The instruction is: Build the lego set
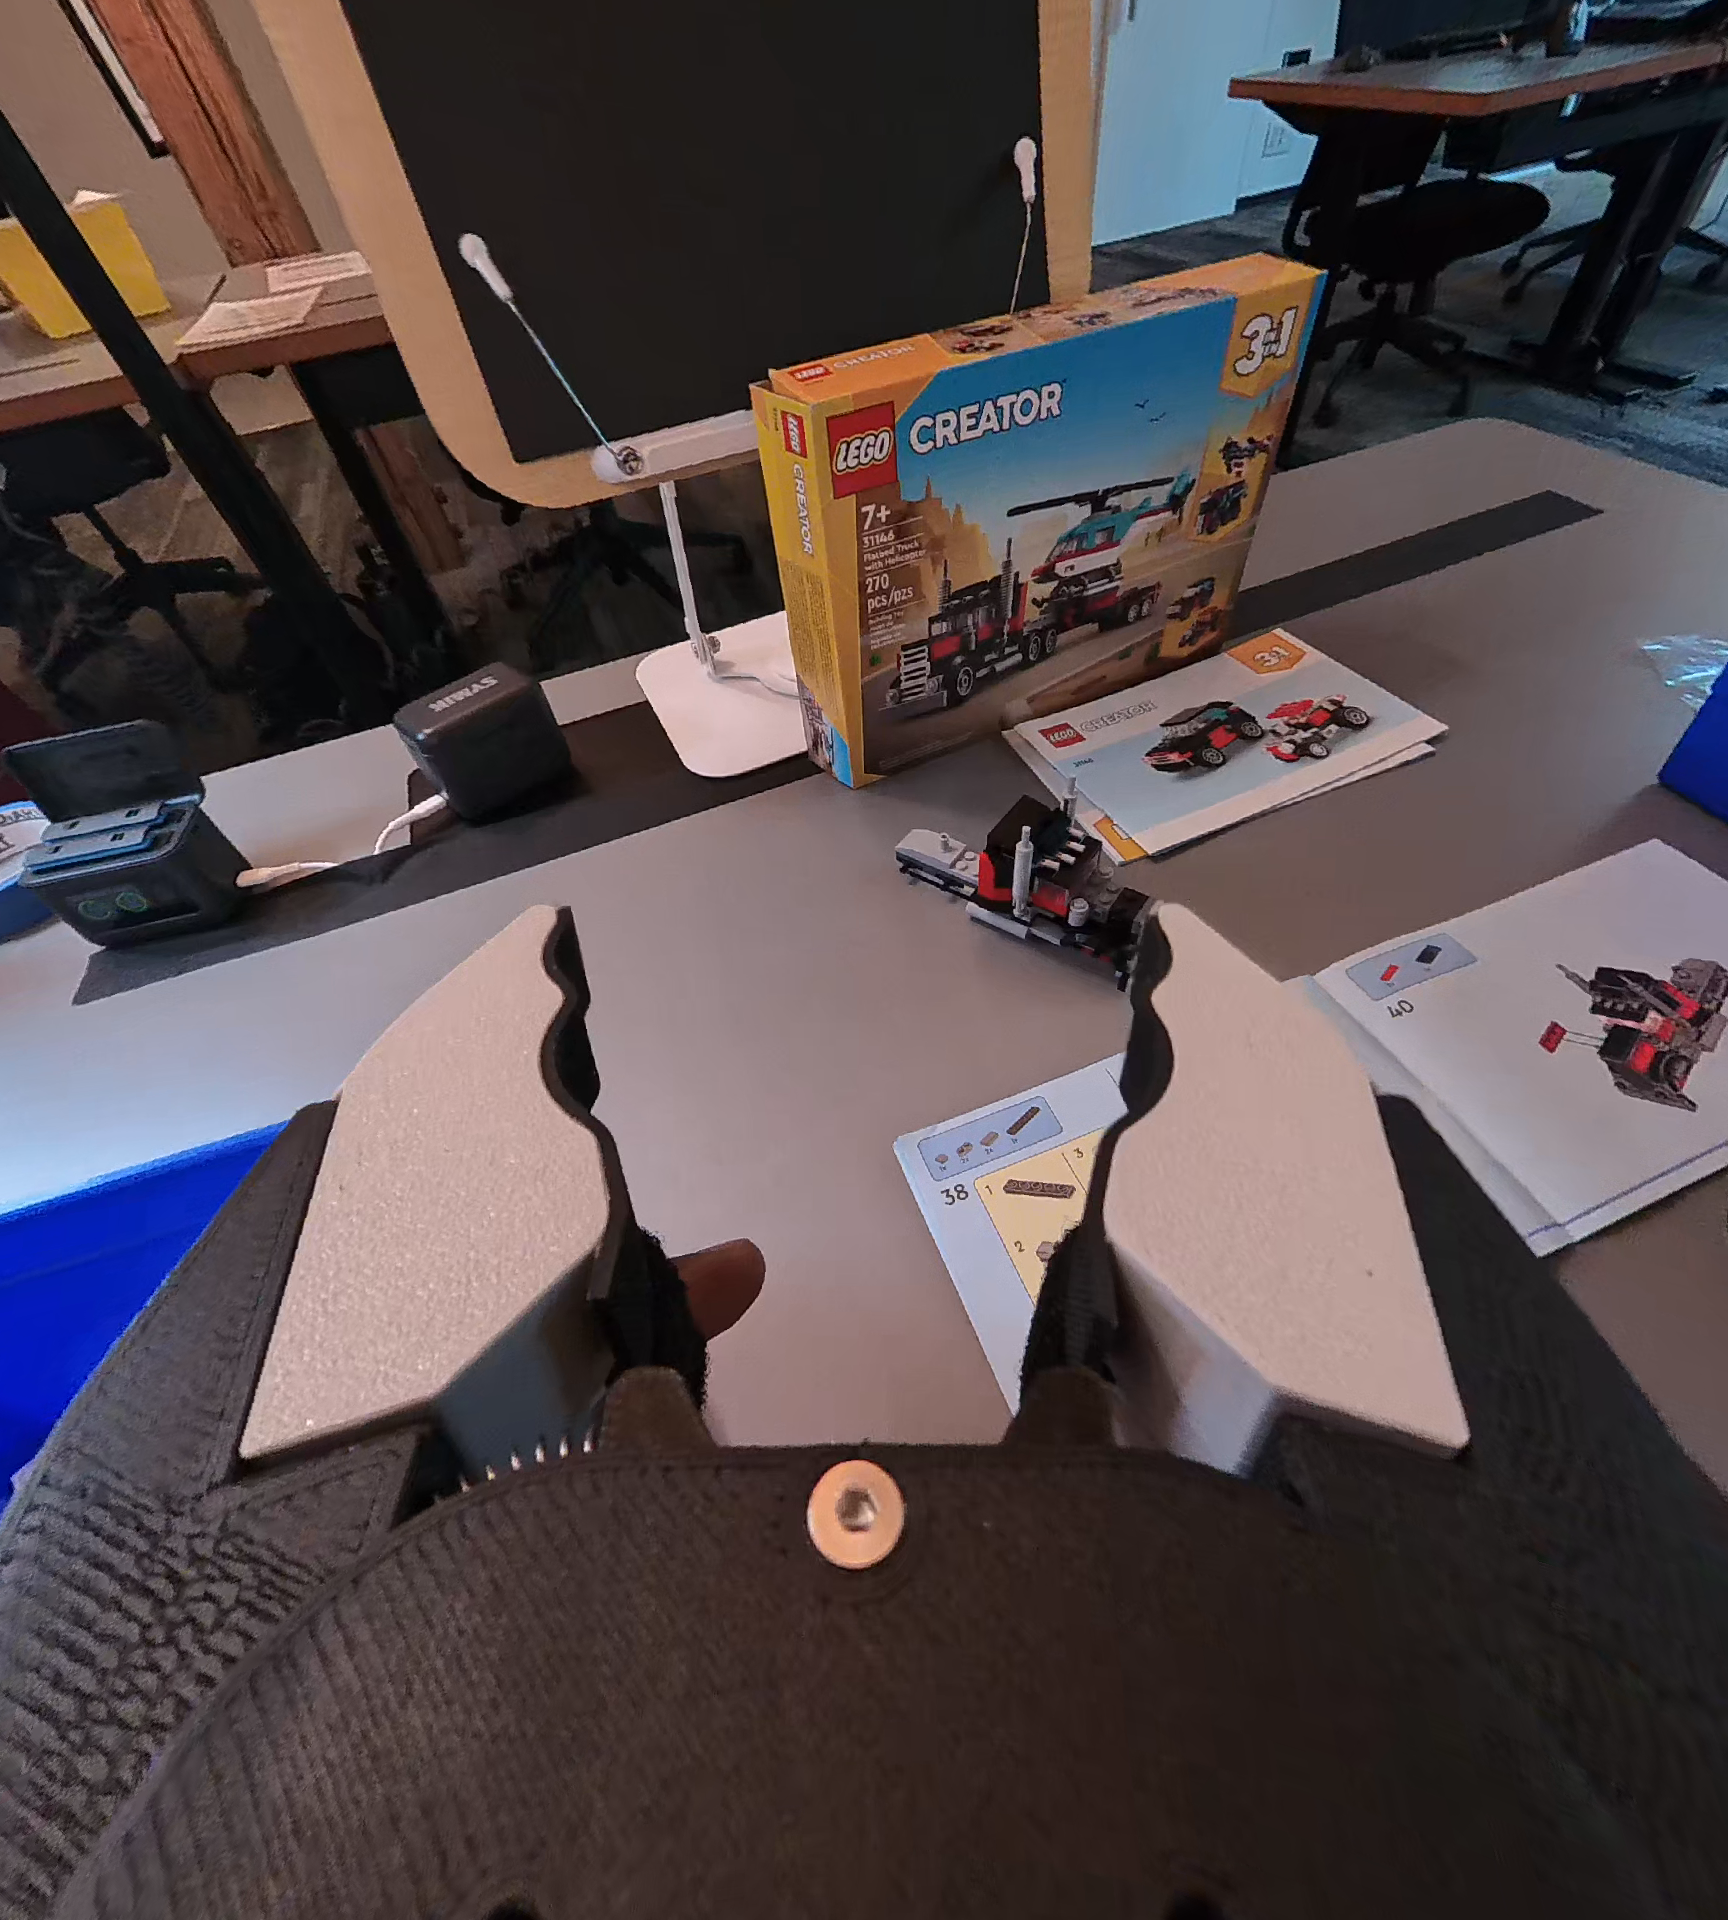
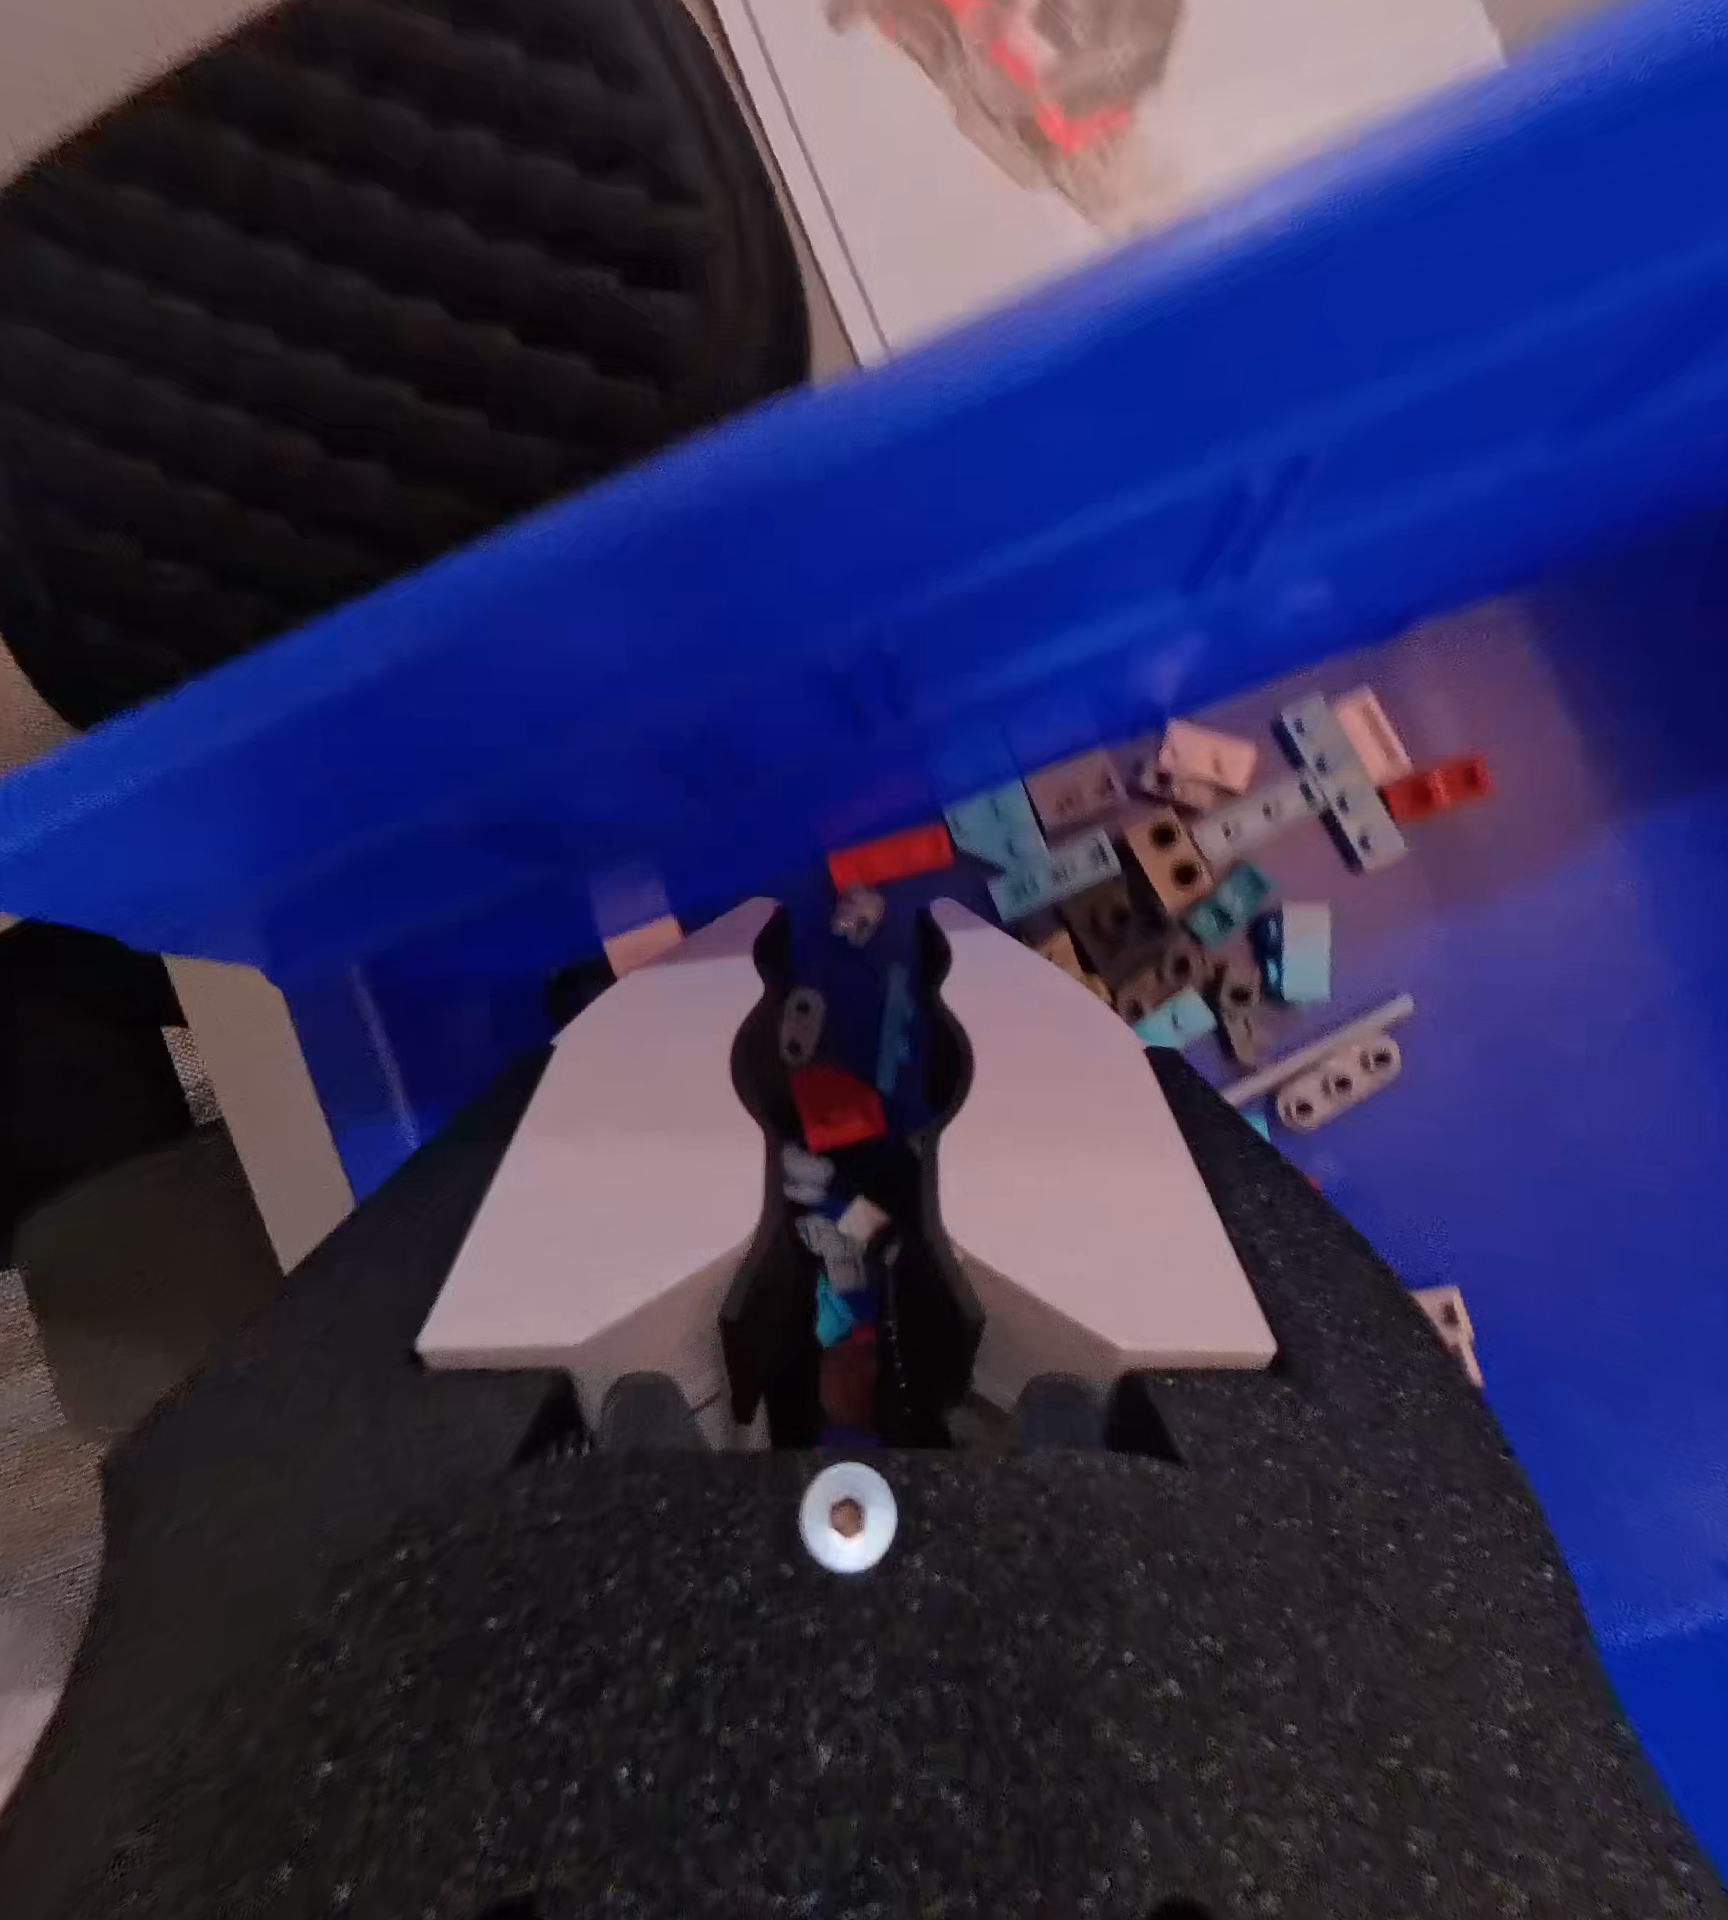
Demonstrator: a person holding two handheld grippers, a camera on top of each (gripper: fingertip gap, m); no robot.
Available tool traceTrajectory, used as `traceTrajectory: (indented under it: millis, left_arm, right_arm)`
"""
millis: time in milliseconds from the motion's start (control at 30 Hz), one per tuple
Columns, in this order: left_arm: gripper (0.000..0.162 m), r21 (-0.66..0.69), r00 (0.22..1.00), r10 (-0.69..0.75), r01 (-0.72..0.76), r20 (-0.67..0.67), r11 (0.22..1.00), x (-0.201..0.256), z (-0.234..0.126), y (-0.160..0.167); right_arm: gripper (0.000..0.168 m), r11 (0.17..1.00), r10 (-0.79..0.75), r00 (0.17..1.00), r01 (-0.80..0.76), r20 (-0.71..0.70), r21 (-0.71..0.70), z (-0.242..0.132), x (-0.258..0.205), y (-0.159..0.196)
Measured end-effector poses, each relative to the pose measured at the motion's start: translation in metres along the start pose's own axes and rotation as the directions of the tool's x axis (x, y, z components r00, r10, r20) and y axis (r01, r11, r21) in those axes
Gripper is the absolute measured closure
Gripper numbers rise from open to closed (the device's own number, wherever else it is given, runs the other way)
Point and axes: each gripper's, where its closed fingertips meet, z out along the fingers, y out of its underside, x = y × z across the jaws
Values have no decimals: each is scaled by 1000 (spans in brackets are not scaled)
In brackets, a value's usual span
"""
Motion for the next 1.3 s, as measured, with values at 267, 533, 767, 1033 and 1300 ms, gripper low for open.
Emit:
traceTrajectory:
  millis: [267,533,767,1033,1300]
  left_arm:
    - [62,-39,998,51,-52,-30,998,8,3,6]
    - [62,-29,999,28,-29,-33,999,6,-1,7]
    - [67,200,967,33,18,-251,980,57,2,-25]
    - [104,585,771,453,-131,-447,800,208,14,-59]
    - [112,417,771,559,-419,-305,806,196,67,-14]
  right_arm:
    - [138,995,-87,996,87,-6,-57,15,9,-1]
    - [144,990,-139,990,140,12,-33,17,9,-3]
    - [145,924,76,997,-71,1,376,-46,25,-45]
    - [164,348,-75,777,-567,625,747,-152,-14,-175]
    - [155,610,279,959,-216,48,762,-81,16,-198]
